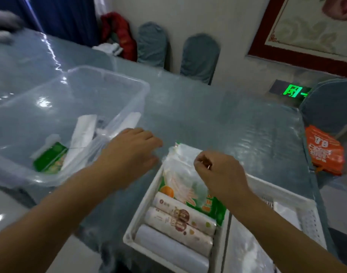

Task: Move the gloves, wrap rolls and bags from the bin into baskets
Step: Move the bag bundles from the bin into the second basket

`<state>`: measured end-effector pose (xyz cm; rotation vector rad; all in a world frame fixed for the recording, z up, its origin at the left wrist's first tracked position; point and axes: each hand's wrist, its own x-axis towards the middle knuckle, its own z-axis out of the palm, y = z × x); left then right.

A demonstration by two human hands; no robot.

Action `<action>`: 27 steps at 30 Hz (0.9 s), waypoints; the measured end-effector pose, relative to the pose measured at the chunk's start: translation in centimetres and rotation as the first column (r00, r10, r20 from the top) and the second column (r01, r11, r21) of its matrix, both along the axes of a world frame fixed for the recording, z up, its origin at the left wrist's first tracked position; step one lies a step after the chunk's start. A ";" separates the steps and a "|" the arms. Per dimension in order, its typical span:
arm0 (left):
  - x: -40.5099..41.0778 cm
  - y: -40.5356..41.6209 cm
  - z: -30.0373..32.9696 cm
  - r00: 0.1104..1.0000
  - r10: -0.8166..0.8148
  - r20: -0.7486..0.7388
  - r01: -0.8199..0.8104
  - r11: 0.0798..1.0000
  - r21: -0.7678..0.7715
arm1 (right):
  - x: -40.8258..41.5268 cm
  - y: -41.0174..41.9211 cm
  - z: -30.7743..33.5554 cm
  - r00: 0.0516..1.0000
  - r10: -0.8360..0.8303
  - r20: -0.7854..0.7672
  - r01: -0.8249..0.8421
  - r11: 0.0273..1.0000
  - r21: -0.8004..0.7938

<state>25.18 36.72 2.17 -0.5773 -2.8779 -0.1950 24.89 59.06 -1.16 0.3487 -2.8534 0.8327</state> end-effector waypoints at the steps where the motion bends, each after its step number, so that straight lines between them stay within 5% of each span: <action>1: 0.0 -2.6 0.5 0.999 0.044 0.002 -0.044 0.999 0.006 | -0.6 -2.2 0.6 0.999 0.030 -0.025 -0.030 1.000 -0.005; 12: -2.4 -28.9 -0.4 0.947 0.320 0.031 -0.319 0.947 -0.044 | -7.8 -26.9 3.8 0.975 0.194 -0.109 -0.194 0.981 0.012; 20: -6.7 -38.5 -2.7 0.972 0.221 0.079 -0.208 0.967 -0.145 | -16.5 -40.8 -2.0 0.889 0.147 0.433 -0.301 0.901 0.312; 27: -7.8 -40.1 -4.8 0.994 0.099 0.056 -0.088 0.982 -0.170 | -17.9 -45.4 -8.5 0.777 -0.091 0.623 -0.308 0.808 0.502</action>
